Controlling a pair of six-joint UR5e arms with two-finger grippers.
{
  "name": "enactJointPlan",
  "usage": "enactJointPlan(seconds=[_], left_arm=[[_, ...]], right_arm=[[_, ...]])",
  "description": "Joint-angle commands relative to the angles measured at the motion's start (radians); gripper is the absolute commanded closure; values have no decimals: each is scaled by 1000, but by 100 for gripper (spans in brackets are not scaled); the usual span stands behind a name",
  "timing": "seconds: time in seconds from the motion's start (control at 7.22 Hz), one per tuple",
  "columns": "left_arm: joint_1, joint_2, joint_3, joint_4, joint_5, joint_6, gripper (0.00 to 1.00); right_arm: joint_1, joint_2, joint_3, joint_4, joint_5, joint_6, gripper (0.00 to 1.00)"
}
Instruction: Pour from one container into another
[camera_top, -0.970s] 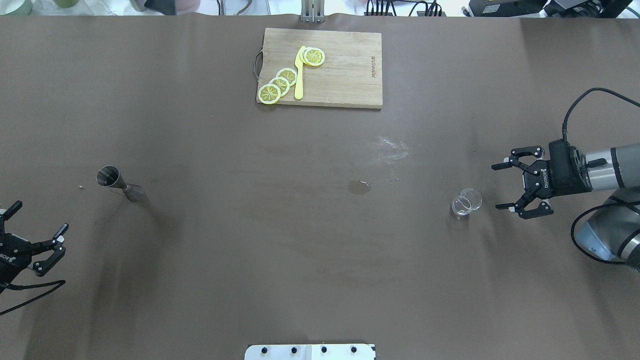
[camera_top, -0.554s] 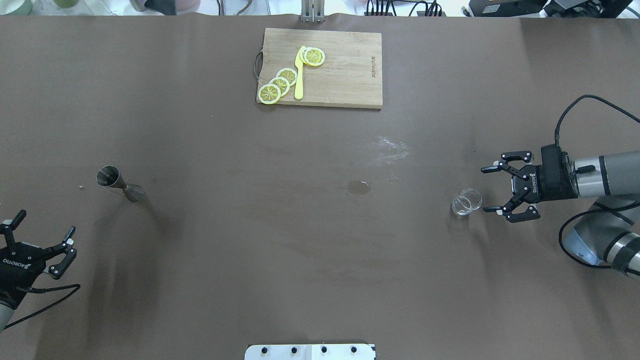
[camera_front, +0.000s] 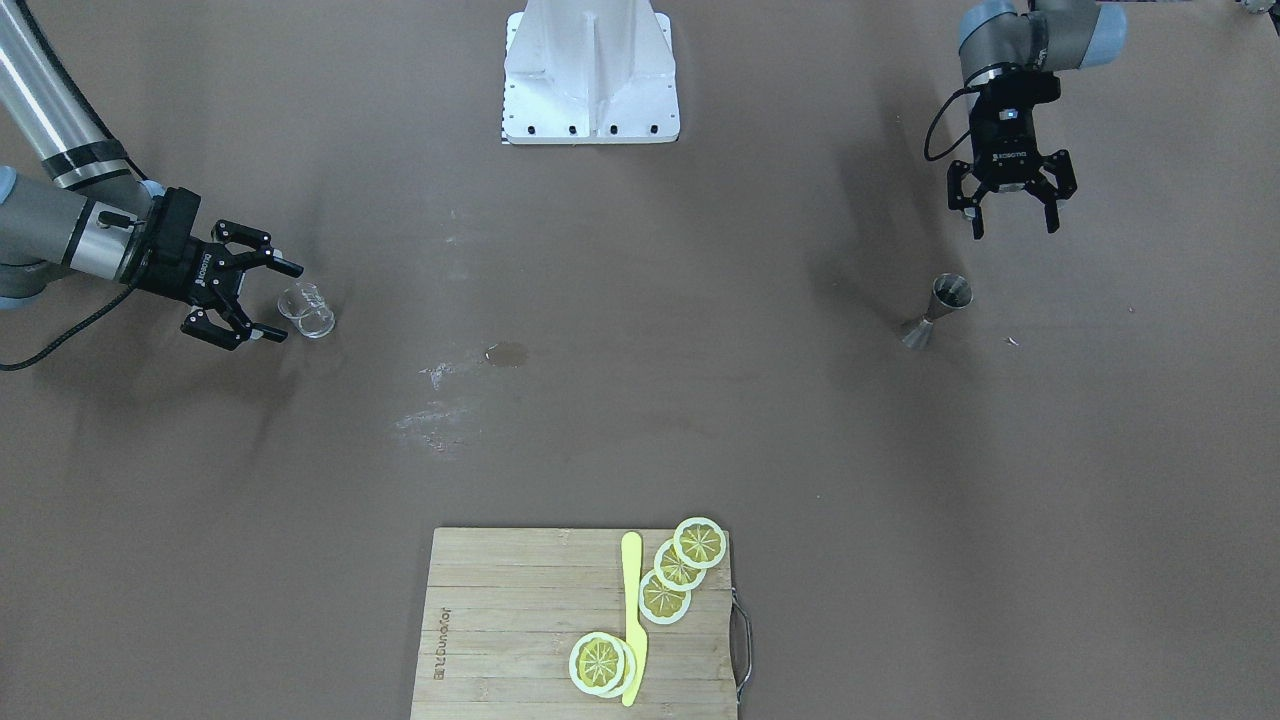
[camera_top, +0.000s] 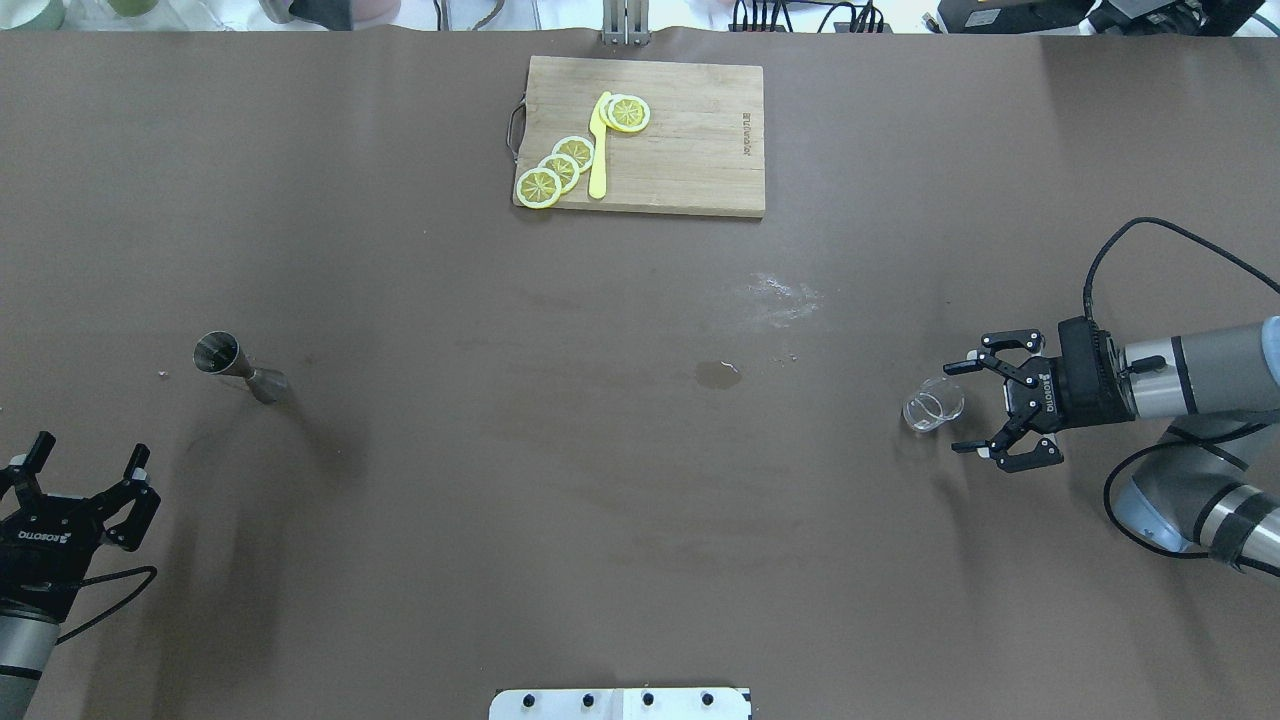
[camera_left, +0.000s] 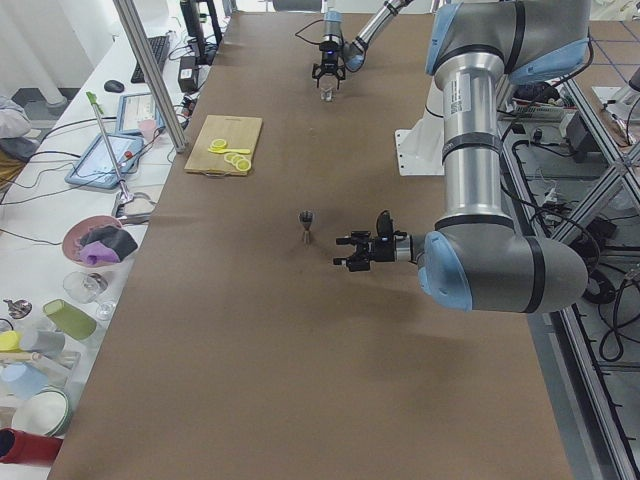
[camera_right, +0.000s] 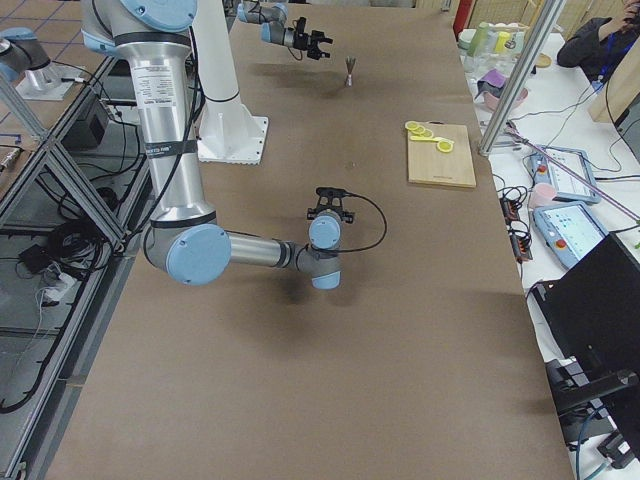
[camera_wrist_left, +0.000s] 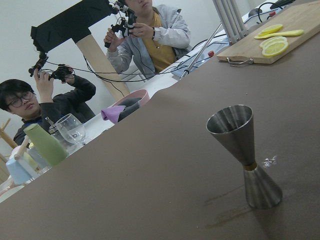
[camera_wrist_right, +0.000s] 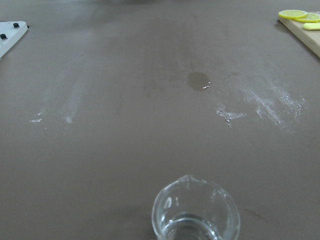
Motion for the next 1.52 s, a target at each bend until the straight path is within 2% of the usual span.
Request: enactJointPlan(seconds=[0.0, 0.55, 1.11, 1.39], left_arm=[[47, -17, -13, 31, 40, -87, 7], [54, -71, 6, 88, 8, -102, 10], [-103, -187, 37, 159, -52, -96, 15], [-113, -253, 62, 159, -79, -95, 16]], right_arm=[[-7, 18, -25, 0, -5, -2, 2], [-6, 69, -73, -1, -11, 0, 9], [-2, 66, -74, -1, -8, 0, 17], [-2, 65, -74, -3, -8, 1, 21]])
